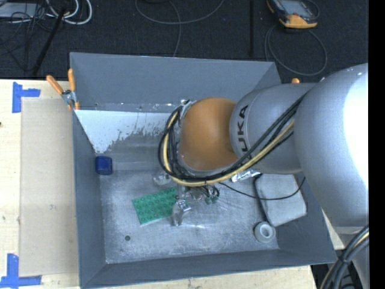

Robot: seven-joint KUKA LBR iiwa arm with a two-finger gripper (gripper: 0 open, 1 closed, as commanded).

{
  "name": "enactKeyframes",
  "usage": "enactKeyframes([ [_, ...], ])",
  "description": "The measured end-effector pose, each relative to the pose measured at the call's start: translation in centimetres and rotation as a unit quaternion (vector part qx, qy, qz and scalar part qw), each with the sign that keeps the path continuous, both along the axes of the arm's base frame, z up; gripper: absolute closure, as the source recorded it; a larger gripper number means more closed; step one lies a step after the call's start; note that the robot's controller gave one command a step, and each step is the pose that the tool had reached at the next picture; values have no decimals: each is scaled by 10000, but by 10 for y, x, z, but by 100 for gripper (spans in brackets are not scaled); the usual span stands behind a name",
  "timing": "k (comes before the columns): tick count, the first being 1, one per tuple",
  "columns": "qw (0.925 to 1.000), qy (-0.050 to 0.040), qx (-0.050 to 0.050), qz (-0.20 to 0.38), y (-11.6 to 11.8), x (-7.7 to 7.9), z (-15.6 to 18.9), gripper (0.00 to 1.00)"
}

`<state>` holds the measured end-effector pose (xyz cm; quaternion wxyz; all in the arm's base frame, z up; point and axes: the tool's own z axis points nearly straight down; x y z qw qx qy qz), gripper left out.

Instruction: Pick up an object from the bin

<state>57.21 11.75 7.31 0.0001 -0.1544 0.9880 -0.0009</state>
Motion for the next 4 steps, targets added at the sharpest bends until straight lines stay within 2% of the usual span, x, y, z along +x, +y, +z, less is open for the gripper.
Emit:
enactKeyframes([
  [1, 9996, -14, 19, -268, 11, 14, 28, 0],
  [2, 9992, 2, 11, 396, 8, 14, 26, 0],
  [3, 9953, 4, 16, 971, 9, 16, 1, 0],
  [4, 9954, 2, 15, 958, 9, 17, 2, 0],
])
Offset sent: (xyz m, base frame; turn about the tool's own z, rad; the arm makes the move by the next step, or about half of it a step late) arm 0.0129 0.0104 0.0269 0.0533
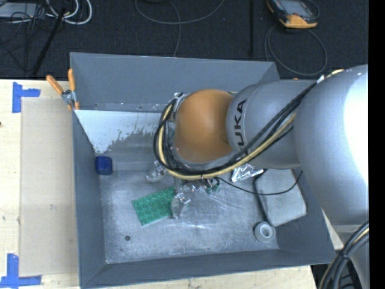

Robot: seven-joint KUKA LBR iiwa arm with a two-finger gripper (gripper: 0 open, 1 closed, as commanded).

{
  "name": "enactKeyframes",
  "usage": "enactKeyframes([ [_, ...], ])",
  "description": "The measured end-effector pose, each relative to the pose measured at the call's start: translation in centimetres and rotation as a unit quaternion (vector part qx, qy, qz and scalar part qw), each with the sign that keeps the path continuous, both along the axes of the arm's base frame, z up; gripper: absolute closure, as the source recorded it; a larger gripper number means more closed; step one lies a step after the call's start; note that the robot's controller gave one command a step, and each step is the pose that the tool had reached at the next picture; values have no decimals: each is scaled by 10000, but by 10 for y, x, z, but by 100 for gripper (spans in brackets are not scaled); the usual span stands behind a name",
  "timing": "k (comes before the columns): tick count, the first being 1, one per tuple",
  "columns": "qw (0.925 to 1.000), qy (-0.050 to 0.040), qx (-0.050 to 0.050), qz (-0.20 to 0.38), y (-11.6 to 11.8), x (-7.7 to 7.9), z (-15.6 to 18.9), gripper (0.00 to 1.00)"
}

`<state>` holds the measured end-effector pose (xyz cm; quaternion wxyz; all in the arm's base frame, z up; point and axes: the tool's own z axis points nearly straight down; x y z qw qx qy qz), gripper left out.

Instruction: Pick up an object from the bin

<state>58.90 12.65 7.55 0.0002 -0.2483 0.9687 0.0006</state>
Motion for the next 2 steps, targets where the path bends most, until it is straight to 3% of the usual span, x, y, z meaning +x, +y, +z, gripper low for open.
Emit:
enactKeyframes([
  [1, 10000, -28, 11, -12, 1, 2, 2, 100],
  [2, 10000, -36, 4, -29, 2, 4, 73, 100],
])
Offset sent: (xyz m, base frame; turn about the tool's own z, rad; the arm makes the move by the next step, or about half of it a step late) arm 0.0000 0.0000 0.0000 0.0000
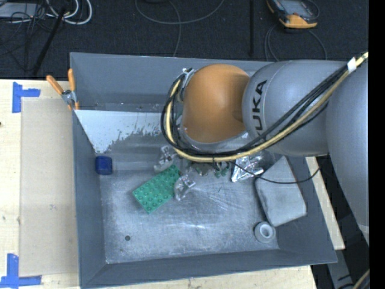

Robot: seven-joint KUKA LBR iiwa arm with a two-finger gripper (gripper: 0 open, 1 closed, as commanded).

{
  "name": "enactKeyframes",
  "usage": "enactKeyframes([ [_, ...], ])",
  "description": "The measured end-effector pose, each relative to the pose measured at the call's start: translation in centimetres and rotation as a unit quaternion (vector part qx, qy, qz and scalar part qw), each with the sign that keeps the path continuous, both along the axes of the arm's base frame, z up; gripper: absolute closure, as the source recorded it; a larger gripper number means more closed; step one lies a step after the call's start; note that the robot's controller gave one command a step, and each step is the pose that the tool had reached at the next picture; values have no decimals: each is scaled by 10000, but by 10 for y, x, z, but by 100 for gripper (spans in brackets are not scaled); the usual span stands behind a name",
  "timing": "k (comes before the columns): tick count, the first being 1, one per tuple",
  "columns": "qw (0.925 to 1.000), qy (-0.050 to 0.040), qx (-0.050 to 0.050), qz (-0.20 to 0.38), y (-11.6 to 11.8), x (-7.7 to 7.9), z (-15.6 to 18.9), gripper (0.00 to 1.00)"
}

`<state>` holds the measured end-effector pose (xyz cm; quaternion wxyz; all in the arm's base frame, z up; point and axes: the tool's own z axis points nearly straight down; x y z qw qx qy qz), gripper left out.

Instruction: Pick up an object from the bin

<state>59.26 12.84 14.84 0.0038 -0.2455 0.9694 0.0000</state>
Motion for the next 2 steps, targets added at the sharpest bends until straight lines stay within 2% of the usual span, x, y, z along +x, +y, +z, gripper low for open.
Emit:
enactKeyframes([
  [1, 10000, 33, -4, -14, 0, 0, 1, 100],
  [2, 10000, 22, -4, -26, 1, 1, 22, 100],
])
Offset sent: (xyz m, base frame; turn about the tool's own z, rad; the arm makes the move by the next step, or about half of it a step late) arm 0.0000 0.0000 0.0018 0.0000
